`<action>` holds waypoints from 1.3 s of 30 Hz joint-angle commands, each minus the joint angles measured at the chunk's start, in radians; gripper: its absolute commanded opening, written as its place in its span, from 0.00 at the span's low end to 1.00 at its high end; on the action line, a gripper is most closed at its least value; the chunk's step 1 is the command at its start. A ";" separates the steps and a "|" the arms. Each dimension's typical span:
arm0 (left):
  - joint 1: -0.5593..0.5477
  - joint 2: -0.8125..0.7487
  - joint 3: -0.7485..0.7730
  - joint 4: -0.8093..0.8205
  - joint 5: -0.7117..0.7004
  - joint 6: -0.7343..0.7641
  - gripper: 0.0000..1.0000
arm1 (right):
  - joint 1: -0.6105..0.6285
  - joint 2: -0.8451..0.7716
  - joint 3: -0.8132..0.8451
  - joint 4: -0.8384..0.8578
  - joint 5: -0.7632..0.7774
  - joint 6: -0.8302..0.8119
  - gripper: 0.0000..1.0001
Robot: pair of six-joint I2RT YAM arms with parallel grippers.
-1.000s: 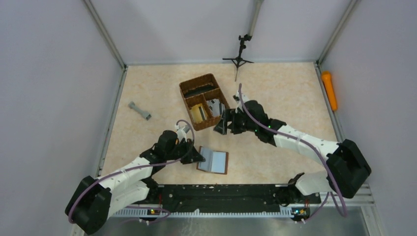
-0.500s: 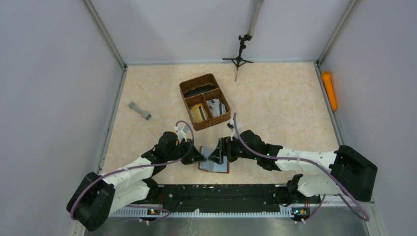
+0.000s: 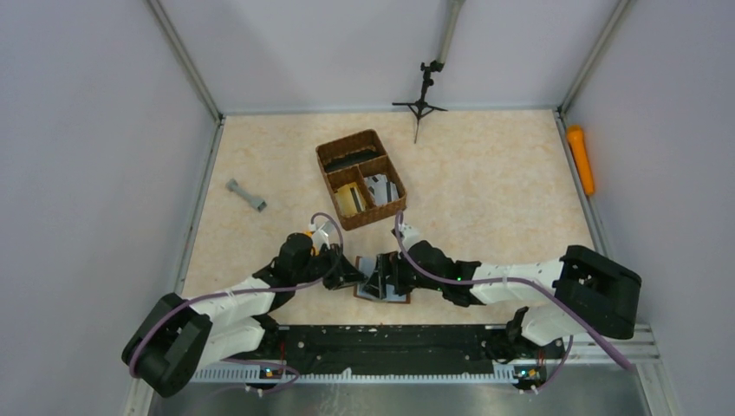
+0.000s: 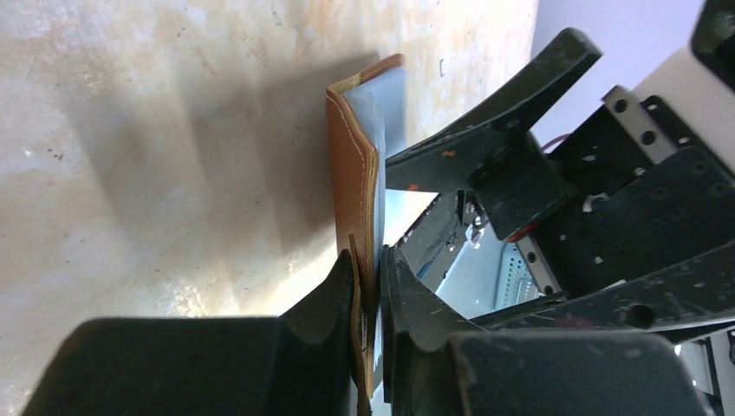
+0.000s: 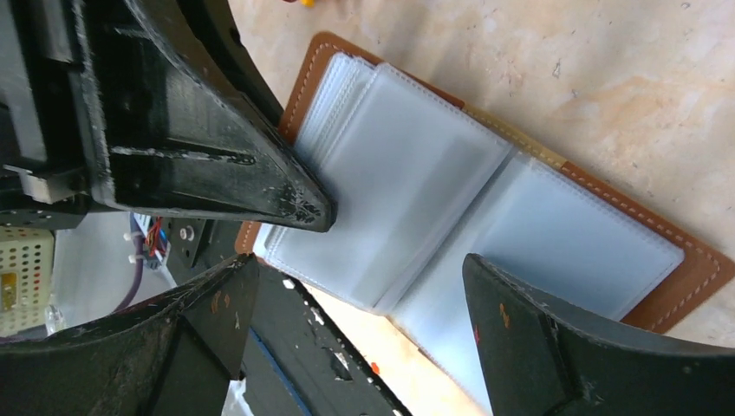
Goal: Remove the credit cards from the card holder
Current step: Remove the credit card from the card holder.
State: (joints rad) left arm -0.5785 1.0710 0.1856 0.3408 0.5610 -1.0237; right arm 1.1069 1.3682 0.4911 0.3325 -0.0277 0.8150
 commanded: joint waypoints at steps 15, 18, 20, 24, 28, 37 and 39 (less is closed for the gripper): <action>-0.012 -0.040 -0.019 0.317 0.147 -0.154 0.21 | 0.035 -0.012 0.021 0.041 0.058 0.007 0.36; -0.013 -0.056 -0.020 0.290 0.134 -0.142 0.26 | 0.035 -0.033 0.014 0.014 0.085 0.012 0.32; -0.013 -0.063 -0.021 0.261 0.122 -0.130 0.27 | 0.034 -0.047 0.010 -0.005 0.102 0.015 0.28; -0.013 -0.077 -0.024 0.228 0.106 -0.114 0.23 | 0.035 -0.063 0.010 -0.042 0.125 0.018 0.26; -0.014 -0.105 -0.008 0.133 0.074 -0.074 0.12 | 0.035 -0.071 0.023 -0.111 0.155 0.021 0.42; -0.014 -0.184 0.002 -0.020 0.000 -0.026 0.01 | 0.036 -0.175 0.058 -0.355 0.309 0.018 0.76; -0.014 -0.183 0.003 -0.019 -0.001 -0.024 0.01 | 0.035 -0.207 0.068 -0.391 0.327 0.026 0.75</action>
State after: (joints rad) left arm -0.5888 0.9062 0.1459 0.3107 0.5678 -1.0698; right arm 1.1305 1.2331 0.4946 0.0536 0.2039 0.8333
